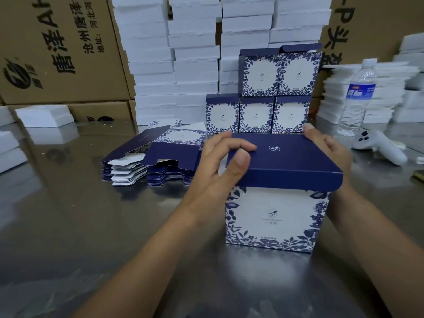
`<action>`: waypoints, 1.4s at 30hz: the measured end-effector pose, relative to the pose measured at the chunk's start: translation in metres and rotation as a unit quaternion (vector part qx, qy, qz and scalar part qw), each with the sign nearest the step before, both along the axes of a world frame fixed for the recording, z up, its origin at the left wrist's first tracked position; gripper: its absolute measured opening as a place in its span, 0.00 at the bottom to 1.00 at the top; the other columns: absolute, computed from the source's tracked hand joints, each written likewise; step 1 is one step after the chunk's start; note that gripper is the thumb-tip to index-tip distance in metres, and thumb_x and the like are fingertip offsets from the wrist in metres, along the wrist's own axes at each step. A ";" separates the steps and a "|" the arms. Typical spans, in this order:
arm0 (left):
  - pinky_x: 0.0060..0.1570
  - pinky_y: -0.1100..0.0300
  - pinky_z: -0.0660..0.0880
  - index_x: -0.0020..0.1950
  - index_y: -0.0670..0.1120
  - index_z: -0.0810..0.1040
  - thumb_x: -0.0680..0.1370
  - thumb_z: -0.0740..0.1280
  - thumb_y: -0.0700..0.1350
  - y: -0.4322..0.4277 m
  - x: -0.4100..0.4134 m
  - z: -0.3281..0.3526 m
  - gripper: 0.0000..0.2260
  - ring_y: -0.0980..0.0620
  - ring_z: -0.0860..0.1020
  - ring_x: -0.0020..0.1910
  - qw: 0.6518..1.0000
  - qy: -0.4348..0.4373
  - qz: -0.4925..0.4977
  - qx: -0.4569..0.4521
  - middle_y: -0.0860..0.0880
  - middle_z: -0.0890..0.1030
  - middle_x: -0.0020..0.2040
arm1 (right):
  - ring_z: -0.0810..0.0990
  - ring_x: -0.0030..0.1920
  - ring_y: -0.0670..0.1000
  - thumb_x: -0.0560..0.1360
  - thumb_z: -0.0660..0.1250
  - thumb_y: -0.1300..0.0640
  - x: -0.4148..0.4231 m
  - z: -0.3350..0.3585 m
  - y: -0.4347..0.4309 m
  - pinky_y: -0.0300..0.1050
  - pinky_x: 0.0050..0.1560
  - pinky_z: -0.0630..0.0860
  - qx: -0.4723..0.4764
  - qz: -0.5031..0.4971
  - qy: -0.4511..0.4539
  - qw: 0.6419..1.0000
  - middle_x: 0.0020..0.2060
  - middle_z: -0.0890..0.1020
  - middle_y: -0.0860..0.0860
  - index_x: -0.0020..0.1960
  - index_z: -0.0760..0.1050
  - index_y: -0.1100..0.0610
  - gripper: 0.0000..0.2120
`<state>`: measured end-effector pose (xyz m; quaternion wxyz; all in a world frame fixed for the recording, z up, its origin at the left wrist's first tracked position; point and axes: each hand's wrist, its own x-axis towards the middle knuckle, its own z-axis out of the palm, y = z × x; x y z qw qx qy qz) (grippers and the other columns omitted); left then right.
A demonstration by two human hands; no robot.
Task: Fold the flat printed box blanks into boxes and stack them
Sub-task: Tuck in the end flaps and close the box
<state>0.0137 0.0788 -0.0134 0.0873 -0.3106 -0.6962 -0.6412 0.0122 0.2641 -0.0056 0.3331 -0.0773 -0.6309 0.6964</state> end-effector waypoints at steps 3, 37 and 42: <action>0.63 0.72 0.61 0.49 0.58 0.76 0.68 0.68 0.59 0.003 0.003 -0.003 0.12 0.68 0.62 0.68 0.999 0.008 0.023 -0.024 0.58 0.66 0.67 | 0.71 0.23 0.39 0.75 0.69 0.53 0.000 -0.002 -0.002 0.30 0.26 0.69 -0.035 -0.024 0.045 0.998 0.24 0.75 0.44 0.33 0.70 0.56 0.15; 0.57 0.62 0.68 0.42 0.57 0.77 0.73 0.69 0.47 0.002 -0.016 -0.007 0.05 0.56 0.74 0.54 0.969 0.147 0.196 0.028 0.58 0.76 0.46 | 0.78 0.49 0.47 0.71 0.71 0.60 0.004 -0.016 -0.047 0.37 0.52 0.71 0.331 -0.016 0.210 0.920 0.42 0.80 0.49 0.43 0.78 0.52 0.04; 0.56 0.59 0.71 0.48 0.57 0.79 0.77 0.68 0.43 -0.006 -0.021 -0.008 0.08 0.59 0.74 0.57 0.982 0.107 0.154 0.017 0.60 0.79 0.51 | 0.79 0.49 0.46 0.71 0.72 0.60 0.005 -0.015 -0.039 0.38 0.53 0.73 0.323 -0.012 0.200 0.925 0.43 0.81 0.48 0.44 0.79 0.51 0.05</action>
